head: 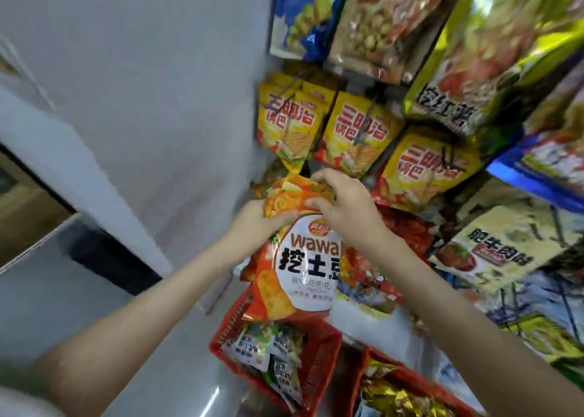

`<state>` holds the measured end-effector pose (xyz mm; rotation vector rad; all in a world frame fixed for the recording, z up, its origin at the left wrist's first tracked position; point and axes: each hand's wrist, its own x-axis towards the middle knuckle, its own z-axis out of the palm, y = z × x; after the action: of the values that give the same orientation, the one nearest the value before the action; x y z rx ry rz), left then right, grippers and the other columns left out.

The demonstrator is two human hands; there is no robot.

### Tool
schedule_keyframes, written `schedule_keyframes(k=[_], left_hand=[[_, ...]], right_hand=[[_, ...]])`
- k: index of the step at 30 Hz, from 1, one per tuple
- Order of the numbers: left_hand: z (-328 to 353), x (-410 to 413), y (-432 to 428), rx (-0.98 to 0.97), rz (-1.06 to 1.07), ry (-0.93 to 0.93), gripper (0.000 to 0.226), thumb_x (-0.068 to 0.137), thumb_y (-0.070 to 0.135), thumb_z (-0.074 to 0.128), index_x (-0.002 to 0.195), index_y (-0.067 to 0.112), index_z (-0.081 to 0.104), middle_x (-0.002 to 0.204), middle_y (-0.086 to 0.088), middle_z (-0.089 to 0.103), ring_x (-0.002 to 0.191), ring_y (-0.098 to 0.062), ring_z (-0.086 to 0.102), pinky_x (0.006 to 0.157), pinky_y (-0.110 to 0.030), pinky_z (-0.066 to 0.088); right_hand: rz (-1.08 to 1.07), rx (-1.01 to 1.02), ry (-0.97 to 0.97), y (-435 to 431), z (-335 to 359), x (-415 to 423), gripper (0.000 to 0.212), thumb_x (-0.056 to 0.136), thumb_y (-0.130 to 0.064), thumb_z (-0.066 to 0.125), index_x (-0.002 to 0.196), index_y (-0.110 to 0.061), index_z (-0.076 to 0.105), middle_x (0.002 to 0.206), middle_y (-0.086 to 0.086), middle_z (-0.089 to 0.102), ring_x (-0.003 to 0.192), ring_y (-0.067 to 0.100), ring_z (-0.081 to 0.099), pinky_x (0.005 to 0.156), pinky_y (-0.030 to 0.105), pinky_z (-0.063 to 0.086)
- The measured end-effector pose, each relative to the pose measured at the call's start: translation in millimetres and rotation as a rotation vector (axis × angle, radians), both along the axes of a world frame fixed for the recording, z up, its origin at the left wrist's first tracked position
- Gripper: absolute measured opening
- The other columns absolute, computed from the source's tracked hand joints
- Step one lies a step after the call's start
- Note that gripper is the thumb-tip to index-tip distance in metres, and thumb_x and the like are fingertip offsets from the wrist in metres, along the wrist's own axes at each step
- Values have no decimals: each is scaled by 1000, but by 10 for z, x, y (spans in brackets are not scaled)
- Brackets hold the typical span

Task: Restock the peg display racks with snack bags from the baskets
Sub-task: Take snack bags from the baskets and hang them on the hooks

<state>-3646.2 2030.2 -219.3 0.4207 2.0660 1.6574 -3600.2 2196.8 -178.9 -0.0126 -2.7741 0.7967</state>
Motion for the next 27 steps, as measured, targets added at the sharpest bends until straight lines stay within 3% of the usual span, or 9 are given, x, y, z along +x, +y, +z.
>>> schedule_keyframes(k=[4, 7, 9, 12, 15, 18, 21, 24, 27], left_hand=[[596, -243, -71, 75, -33, 16, 23, 73, 36, 79, 89, 22, 73, 87, 5, 75, 83, -9, 71, 77, -24, 53], [969, -263, -77, 125, -128, 18, 7, 87, 19, 68, 93, 16, 69, 76, 7, 75, 71, -7, 71, 65, -19, 53], [1180, -275, -48, 134, -187, 33, 10, 88, 20, 65, 96, 15, 68, 82, 4, 76, 76, -12, 72, 71, -25, 54], [1457, -314, 20, 144, -266, 12, 16, 89, 22, 63, 103, 14, 66, 89, -2, 76, 79, -18, 73, 71, -27, 57], [1729, -335, 142, 147, -291, 62, 20, 88, 26, 65, 106, 16, 66, 92, -1, 76, 83, -18, 73, 72, -26, 56], [1982, -334, 302, 215, -130, 178, 18, 85, 25, 70, 101, 17, 67, 83, 3, 76, 74, -14, 73, 59, -19, 55], [2243, -325, 472, 335, 18, 304, 14, 81, 19, 74, 94, 15, 71, 80, 1, 76, 72, -16, 73, 64, -25, 55], [2528, -305, 643, 384, 49, 419, 10, 82, 19, 74, 90, 13, 73, 80, -1, 76, 74, -19, 73, 72, -33, 56], [2807, -280, 800, 421, 45, 502, 10, 86, 23, 70, 88, 14, 73, 80, -2, 75, 75, -22, 72, 75, -37, 56]], right_hand=[[-49, 140, 123, 174, 548, -25, 44, 87, -18, 65, 129, -22, 54, 129, -1, 52, 125, 17, 38, 83, 21, 12], [-86, 202, 172, 216, 889, 25, 35, 87, -20, 66, 121, -23, 61, 115, -3, 56, 115, 15, 41, 82, 22, 11], [-106, 210, 175, 239, 1130, 56, 24, 87, -23, 67, 111, -22, 64, 100, -6, 52, 103, 11, 38, 81, 24, 12], [-86, 116, 144, 316, 1487, 112, 9, 86, -25, 69, 93, -29, 64, 95, -7, 55, 102, 17, 45, 96, 36, 25], [-104, 85, 152, 426, 1785, 117, 21, 84, -27, 71, 78, -38, 55, 91, -1, 59, 97, 25, 49, 89, 45, 42], [-108, 188, 233, 556, 2050, 104, 10, 82, -28, 71, 81, -25, 62, 80, -10, 56, 85, 18, 51, 84, 36, 37], [-83, 273, 340, 614, 2336, 132, 18, 85, -28, 69, 77, -13, 64, 67, -18, 48, 68, 2, 43, 79, 32, 30], [-64, 374, 381, 688, 2690, 227, 23, 88, -30, 65, 75, -12, 61, 69, -7, 55, 71, 13, 47, 71, 32, 32], [-4, 357, 325, 834, 3036, 357, 9, 87, -16, 67, 95, -15, 64, 85, -8, 62, 82, 9, 53, 73, 28, 38]])
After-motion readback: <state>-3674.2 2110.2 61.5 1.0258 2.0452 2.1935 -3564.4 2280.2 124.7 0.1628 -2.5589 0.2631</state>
